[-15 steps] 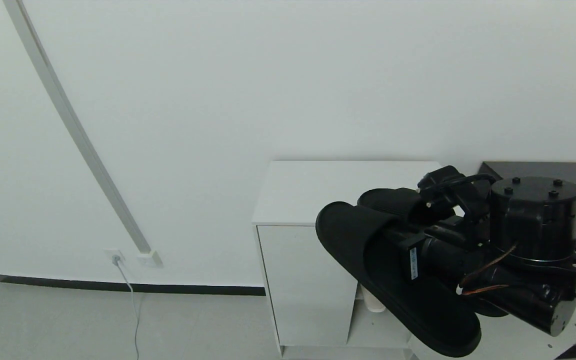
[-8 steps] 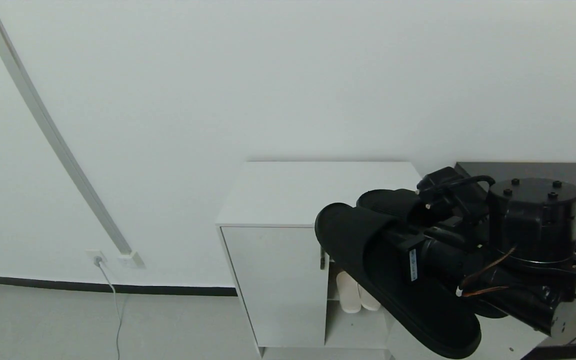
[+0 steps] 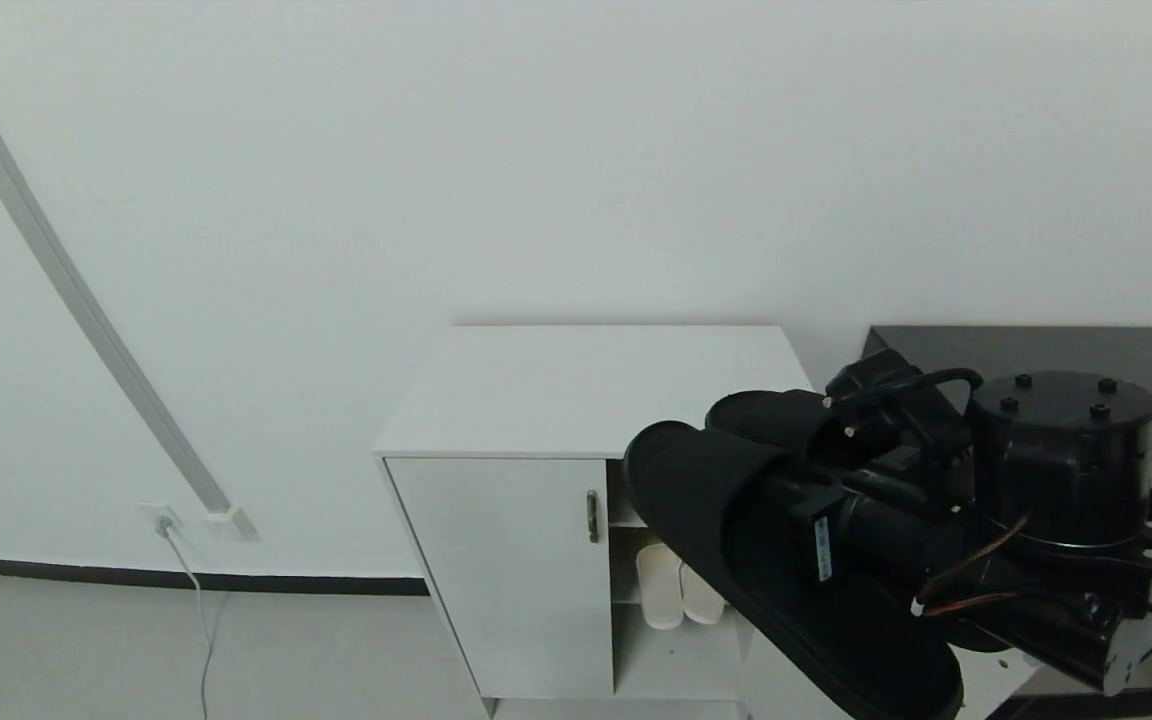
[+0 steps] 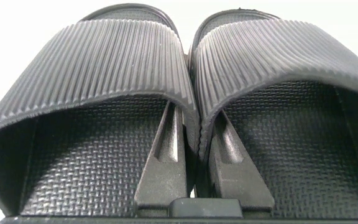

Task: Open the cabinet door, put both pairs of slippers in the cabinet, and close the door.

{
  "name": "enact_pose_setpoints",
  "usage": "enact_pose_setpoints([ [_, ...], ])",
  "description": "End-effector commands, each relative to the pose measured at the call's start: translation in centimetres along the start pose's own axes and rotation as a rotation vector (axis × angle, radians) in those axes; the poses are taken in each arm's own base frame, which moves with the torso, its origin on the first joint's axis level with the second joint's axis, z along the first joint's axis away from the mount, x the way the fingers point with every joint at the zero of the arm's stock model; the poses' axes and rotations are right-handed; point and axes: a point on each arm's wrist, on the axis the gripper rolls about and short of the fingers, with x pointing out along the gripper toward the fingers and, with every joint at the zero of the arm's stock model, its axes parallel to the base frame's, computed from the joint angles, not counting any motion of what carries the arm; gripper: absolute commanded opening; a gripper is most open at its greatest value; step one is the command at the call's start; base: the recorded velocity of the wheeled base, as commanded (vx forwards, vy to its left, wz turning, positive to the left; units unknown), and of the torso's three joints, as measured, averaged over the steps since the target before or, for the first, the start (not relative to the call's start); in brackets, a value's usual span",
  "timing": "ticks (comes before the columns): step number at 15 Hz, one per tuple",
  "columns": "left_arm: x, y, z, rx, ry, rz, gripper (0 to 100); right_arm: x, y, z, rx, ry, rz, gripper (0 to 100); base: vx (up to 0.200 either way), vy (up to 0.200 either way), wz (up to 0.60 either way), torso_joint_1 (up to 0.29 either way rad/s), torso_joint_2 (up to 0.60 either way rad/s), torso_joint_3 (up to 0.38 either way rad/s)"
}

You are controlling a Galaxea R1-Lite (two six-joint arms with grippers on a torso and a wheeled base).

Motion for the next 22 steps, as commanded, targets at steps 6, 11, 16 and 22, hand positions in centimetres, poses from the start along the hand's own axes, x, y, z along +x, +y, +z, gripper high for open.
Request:
enact_pose_setpoints([
  [6, 0.00, 0.00, 0.01, 0.000, 0.000, 0.000, 0, -0.03, -0.04, -0.31, -0.005, 0.011, -0.002, 0, 0.000, 0.000, 0.00, 0.000, 0.00, 0.000],
  [11, 0.00, 0.00, 0.01, -0.003, 0.000, 0.001, 0, 0.11, 0.04, -0.44, -0.007, 0.016, -0.001, 0, 0.000, 0.000, 0.00, 0.000, 0.00, 0.000],
  [16, 0.00, 0.00, 0.01, -0.003, 0.000, 0.001, 0, 0.09, 0.06, -0.75, -0.012, 0.028, 0.000, 0, 0.000, 0.000, 0.00, 0.000, 0.00, 0.000],
  [22, 0.00, 0.01, 0.01, -0.005, 0.000, 0.003, 0, 0.09, 0.06, -0.75, -0.012, 0.028, 0.000, 0, 0.000, 0.000, 0.00, -0.139, 0.30, 0.162],
])
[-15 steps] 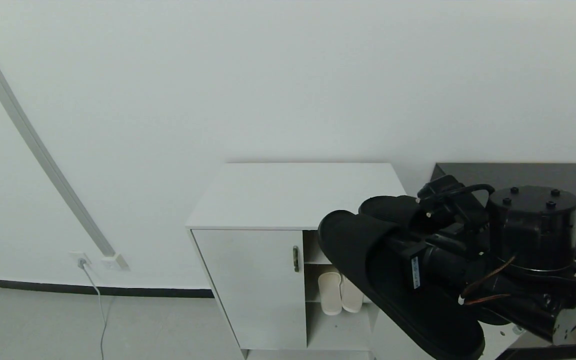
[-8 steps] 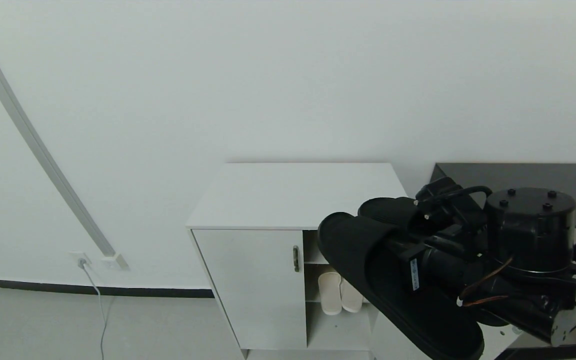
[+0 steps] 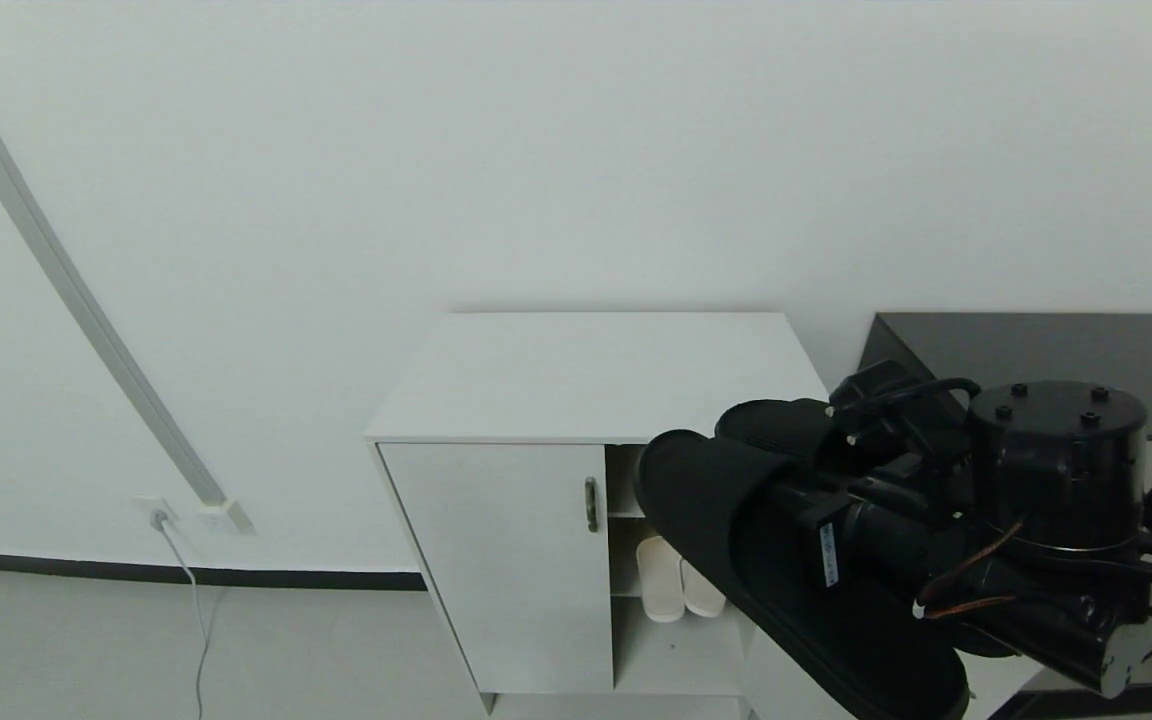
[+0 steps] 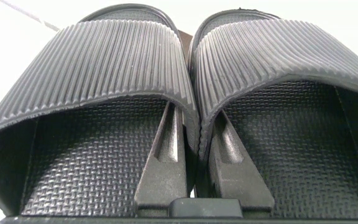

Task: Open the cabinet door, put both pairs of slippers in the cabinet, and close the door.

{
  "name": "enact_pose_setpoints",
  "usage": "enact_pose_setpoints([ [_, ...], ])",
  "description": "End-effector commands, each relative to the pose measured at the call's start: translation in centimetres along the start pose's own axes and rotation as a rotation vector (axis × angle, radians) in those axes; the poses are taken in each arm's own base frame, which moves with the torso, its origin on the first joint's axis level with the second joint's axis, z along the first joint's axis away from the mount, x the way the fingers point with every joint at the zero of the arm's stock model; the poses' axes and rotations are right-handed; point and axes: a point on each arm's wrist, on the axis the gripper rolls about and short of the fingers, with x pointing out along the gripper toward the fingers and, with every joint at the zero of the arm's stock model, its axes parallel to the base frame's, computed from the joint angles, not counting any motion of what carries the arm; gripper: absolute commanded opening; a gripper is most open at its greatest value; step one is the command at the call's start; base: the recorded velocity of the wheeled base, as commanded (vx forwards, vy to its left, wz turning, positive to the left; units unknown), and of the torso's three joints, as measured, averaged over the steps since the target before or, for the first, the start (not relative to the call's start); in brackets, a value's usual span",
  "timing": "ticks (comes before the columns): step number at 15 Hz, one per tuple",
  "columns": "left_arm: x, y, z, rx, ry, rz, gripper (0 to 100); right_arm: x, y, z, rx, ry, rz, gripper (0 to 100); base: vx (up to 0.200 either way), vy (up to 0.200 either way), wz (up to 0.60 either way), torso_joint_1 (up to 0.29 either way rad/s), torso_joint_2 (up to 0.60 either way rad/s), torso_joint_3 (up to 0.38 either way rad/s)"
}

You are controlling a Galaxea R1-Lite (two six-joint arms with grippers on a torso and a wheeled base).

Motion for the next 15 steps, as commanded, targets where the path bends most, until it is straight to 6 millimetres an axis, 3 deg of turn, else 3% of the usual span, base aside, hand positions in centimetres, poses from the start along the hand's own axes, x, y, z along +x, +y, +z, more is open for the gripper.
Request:
enact_pose_setpoints([
  [1, 0.00, 0.00, 0.00, 0.001, 0.000, -0.001, 0, 0.05, 0.01, -0.04, 0.000, 0.001, 0.000, 0, 0.000, 0.000, 0.00, -0.149, 0.35, 0.193],
  [15, 0.00, 0.00, 0.00, 0.000, 0.000, 0.001, 0, 0.30, 0.07, -0.55, -0.016, 0.021, -0.001, 0, 0.000, 0.000, 0.00, -0.195, 0.47, 0.268],
])
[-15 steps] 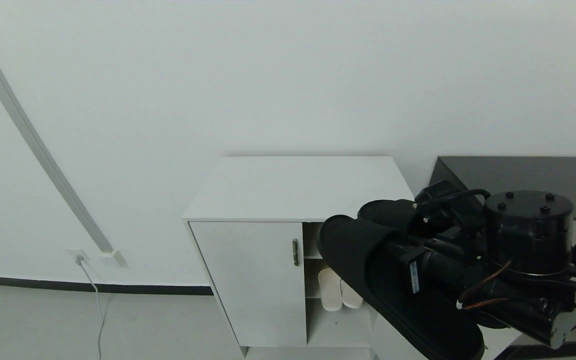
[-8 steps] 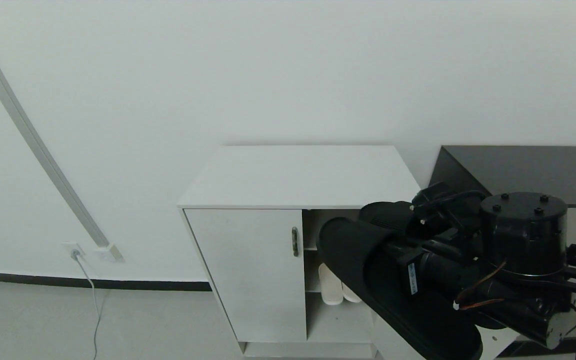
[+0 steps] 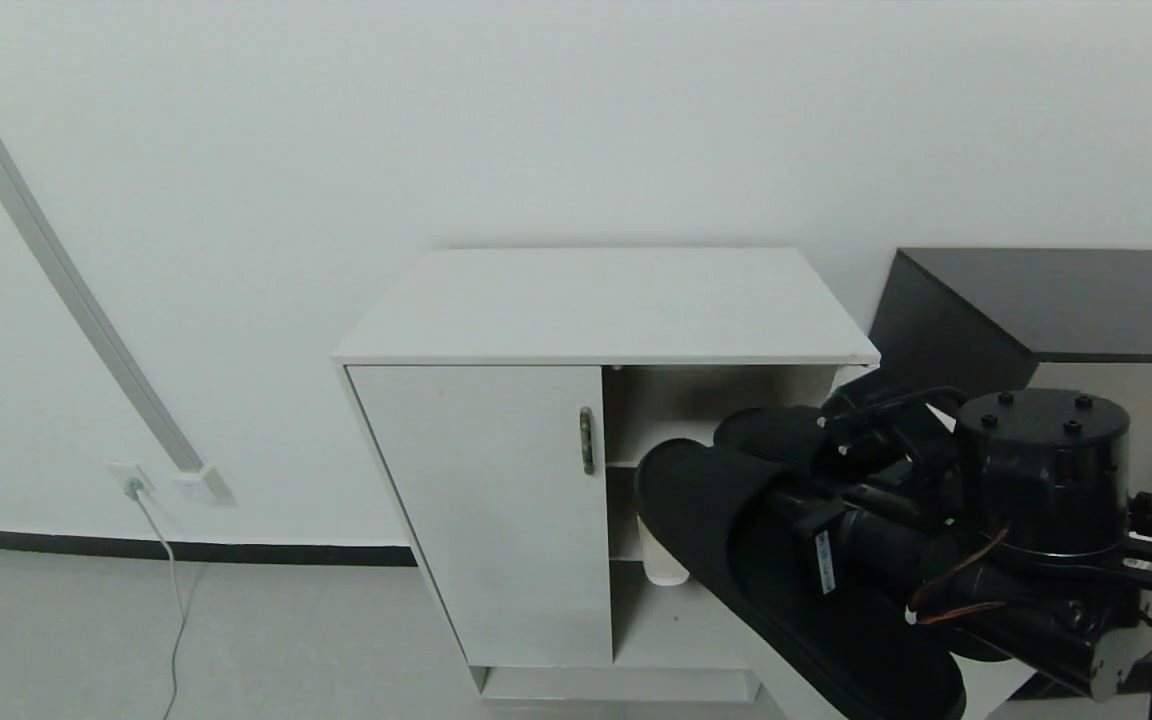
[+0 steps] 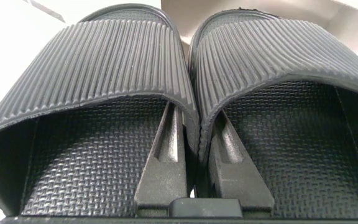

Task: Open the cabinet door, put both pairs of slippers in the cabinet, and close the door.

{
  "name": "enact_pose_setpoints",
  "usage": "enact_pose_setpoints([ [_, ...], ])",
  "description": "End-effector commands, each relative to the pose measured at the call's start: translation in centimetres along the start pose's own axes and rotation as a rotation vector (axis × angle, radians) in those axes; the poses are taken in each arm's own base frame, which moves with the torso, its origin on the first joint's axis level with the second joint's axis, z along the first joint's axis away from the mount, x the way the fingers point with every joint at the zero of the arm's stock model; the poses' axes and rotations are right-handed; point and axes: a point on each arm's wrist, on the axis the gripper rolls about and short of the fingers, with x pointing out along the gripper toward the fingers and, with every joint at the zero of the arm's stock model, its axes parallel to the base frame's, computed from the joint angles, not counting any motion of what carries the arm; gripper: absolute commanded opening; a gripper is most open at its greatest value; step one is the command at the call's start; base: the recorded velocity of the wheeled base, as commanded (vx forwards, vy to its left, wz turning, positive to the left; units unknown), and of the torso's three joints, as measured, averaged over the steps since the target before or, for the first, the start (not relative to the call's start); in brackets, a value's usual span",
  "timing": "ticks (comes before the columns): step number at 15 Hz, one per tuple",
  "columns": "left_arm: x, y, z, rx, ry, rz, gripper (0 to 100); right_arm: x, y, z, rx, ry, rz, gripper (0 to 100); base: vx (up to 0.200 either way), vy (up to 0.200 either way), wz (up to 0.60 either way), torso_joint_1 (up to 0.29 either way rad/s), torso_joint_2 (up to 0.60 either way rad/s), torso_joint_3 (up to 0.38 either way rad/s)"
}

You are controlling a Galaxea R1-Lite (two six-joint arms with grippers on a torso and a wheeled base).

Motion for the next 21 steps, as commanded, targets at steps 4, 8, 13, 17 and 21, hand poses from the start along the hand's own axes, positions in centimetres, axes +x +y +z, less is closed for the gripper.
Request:
enact_pose_setpoints([
  [4, 0.00, 0.00, -0.01, 0.000, 0.000, -0.001, 0, 0.02, 0.00, -0.18, -0.001, 0.006, 0.000, 0, 0.000, 0.000, 0.00, -0.195, 0.52, 0.327],
  [8, 0.00, 0.00, -0.01, 0.000, 0.000, -0.001, 0, -0.01, -0.01, -0.31, -0.003, 0.011, 0.000, 0, 0.000, 0.000, 0.00, -0.174, 0.50, 0.322],
  [13, 0.00, 0.00, -0.01, 0.000, 0.000, -0.001, 0, 0.02, 0.00, -0.38, -0.004, 0.013, 0.000, 0, 0.000, 0.000, 0.00, -0.145, 0.48, 0.337],
  [17, 0.00, 0.00, -0.01, 0.000, 0.000, -0.001, 0, 0.03, 0.00, -0.34, -0.004, 0.012, 0.000, 0, 0.000, 0.000, 0.00, -0.100, 0.46, 0.358],
  [21, 0.00, 0.00, -0.01, 0.001, 0.000, -0.001, 0, 0.01, 0.25, -0.37, -0.008, 0.013, 0.008, 0, 0.000, 0.000, 0.00, -0.047, 0.44, 0.389],
])
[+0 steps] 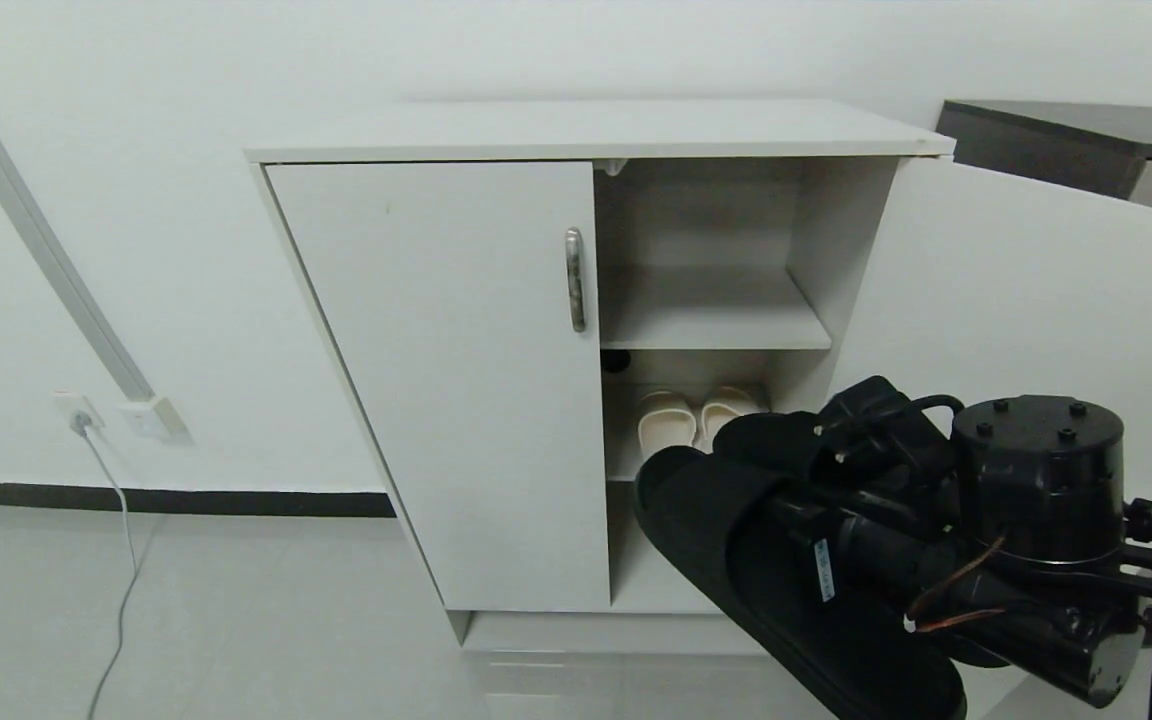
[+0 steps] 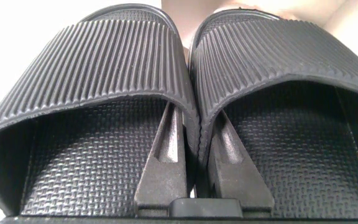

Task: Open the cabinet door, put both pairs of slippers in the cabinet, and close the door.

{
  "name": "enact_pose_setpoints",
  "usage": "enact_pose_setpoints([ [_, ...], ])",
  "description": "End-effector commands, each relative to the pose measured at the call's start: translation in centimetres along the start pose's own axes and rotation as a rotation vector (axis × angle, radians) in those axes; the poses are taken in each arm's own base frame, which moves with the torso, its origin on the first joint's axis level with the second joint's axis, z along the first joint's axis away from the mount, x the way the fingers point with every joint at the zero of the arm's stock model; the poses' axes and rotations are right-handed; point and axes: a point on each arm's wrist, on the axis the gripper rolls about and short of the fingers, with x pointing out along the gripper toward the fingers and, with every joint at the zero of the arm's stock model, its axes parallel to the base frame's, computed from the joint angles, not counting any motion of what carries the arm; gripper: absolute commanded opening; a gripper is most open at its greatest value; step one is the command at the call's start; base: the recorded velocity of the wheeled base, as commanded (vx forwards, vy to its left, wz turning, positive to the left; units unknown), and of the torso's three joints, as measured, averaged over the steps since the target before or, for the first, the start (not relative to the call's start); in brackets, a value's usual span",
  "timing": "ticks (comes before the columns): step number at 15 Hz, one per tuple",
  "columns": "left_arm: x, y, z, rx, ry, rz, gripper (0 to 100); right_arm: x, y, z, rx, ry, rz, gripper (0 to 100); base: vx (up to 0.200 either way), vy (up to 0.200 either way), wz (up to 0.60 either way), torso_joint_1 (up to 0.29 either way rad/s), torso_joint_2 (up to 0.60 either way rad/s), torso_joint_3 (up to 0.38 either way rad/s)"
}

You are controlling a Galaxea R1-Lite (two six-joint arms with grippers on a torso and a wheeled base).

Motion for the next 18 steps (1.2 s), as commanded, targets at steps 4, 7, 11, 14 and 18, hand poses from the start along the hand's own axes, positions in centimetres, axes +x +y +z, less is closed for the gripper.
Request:
enact_pose_setpoints([
  [4, 0.00, 0.00, -0.01, 0.001, 0.000, 0.000, 0, -0.05, 0.18, -0.12, -0.005, 0.003, 0.007, 0, 0.000, 0.000, 0.00, -0.003, 0.26, 0.251],
  [7, 0.00, 0.00, -0.01, 0.001, 0.000, 0.000, 0, -0.08, 0.26, -0.16, -0.006, 0.004, 0.010, 0, 0.000, 0.000, 0.00, -0.001, 0.02, 0.014],
  [11, 0.00, 0.00, -0.01, 0.001, 0.000, 0.000, 0, -0.17, 0.31, -0.35, -0.009, 0.010, 0.012, 0, 0.000, 0.000, 0.00, 0.000, 0.00, 0.000],
  [14, 0.00, 0.00, -0.01, 0.001, 0.000, 0.000, 0, -0.11, 0.37, -0.43, -0.011, 0.015, 0.014, 0, 0.000, 0.000, 0.00, 0.000, 0.00, 0.000],
  [18, 0.00, 0.00, -0.01, 0.001, 0.000, 0.000, 0, 0.05, 0.80, -0.79, -0.019, 0.027, 0.027, 0, 0.000, 0.000, -0.15, 0.001, 0.00, 0.002],
])
